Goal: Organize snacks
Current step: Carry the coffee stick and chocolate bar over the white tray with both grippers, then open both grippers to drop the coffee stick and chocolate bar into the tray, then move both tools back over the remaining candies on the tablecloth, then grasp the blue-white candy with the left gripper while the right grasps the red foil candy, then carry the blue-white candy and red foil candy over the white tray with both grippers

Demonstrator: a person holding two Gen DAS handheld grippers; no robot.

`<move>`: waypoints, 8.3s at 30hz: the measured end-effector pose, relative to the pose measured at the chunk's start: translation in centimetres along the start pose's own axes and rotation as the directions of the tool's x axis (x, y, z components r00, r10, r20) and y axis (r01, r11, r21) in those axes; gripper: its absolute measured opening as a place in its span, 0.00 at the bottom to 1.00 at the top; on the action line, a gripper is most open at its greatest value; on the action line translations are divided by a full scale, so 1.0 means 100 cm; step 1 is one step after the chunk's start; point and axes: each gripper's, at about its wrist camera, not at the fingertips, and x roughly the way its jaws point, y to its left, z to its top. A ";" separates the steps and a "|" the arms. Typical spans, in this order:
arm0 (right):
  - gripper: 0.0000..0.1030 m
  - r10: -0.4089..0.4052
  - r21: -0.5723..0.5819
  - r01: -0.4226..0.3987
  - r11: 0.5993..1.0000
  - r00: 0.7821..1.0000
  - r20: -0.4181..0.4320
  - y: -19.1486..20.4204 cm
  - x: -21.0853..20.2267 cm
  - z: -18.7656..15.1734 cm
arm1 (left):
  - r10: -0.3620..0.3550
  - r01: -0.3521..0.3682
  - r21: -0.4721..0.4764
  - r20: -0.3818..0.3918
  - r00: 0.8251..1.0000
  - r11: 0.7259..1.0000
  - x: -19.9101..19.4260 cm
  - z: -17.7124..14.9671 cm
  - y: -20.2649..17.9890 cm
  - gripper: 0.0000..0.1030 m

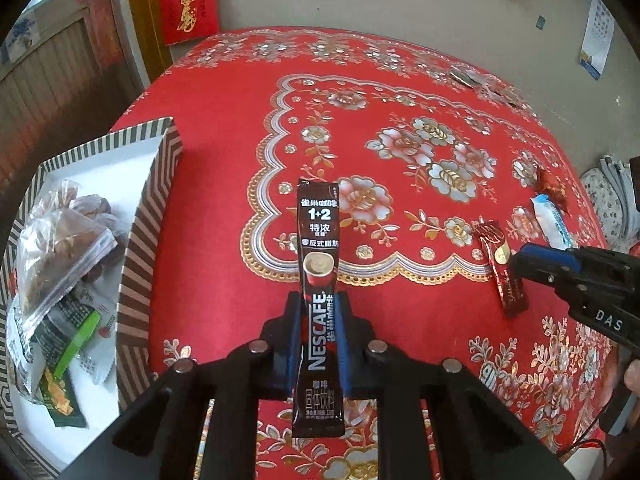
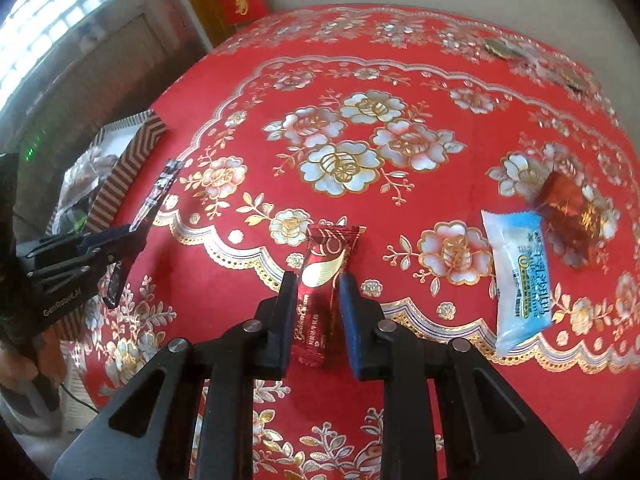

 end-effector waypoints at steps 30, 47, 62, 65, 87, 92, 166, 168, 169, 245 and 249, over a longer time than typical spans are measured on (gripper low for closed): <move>0.77 -0.079 -0.069 0.085 0.994 0.993 0.087 0.000 -0.015 0.003 | -0.099 0.098 -0.030 -0.035 0.994 0.995 0.014 -0.002 0.003 0.22; 0.23 -0.162 -0.223 0.140 0.965 0.983 -0.085 0.023 0.020 -0.004 | -0.047 0.049 0.051 -0.037 0.998 0.997 0.014 -0.003 -0.004 0.17; 0.23 -0.005 -0.216 0.018 0.976 0.998 0.059 0.064 -0.017 -0.003 | -0.025 0.025 0.000 0.053 0.998 1.000 -0.032 -0.009 0.025 0.16; 0.23 0.017 -0.229 0.001 0.973 0.997 0.076 0.079 -0.020 0.002 | 0.009 -0.008 -0.013 0.089 0.996 1.000 -0.043 -0.010 0.035 0.16; 0.23 0.178 -0.385 -0.135 0.913 0.981 0.078 0.205 0.000 0.053 | 0.186 -0.147 -0.214 0.177 0.966 0.966 -0.089 -0.022 0.153 0.16; 0.23 0.204 -0.416 -0.162 0.895 0.977 0.059 0.234 0.014 0.061 | 0.216 -0.168 -0.266 0.163 0.963 0.949 -0.091 -0.023 0.188 0.16; 0.41 0.075 -0.056 -0.068 0.996 0.988 0.133 0.065 -0.022 -0.003 | 0.053 -0.048 -0.039 0.141 0.989 0.998 -0.049 0.012 0.004 0.80; 0.41 0.027 -0.025 -0.024 0.999 0.991 0.129 0.041 -0.031 -0.007 | 0.027 -0.025 -0.018 0.120 0.992 1.000 -0.042 0.014 -0.015 0.80; 0.41 0.006 -0.010 -0.005 1.000 0.992 0.128 0.030 -0.035 -0.009 | 0.008 -0.007 -0.008 0.108 0.994 1.000 -0.038 0.016 -0.025 0.80; 0.34 -0.114 -0.056 0.115 0.992 0.993 0.027 -0.078 -0.040 -0.008 | -0.064 0.068 0.203 -0.025 0.998 0.977 0.028 0.054 -0.138 0.30; 0.34 -0.069 -0.091 0.073 0.993 0.997 0.044 -0.040 -0.038 -0.009 | -0.024 0.018 0.168 0.035 0.999 0.986 0.004 0.040 -0.104 0.30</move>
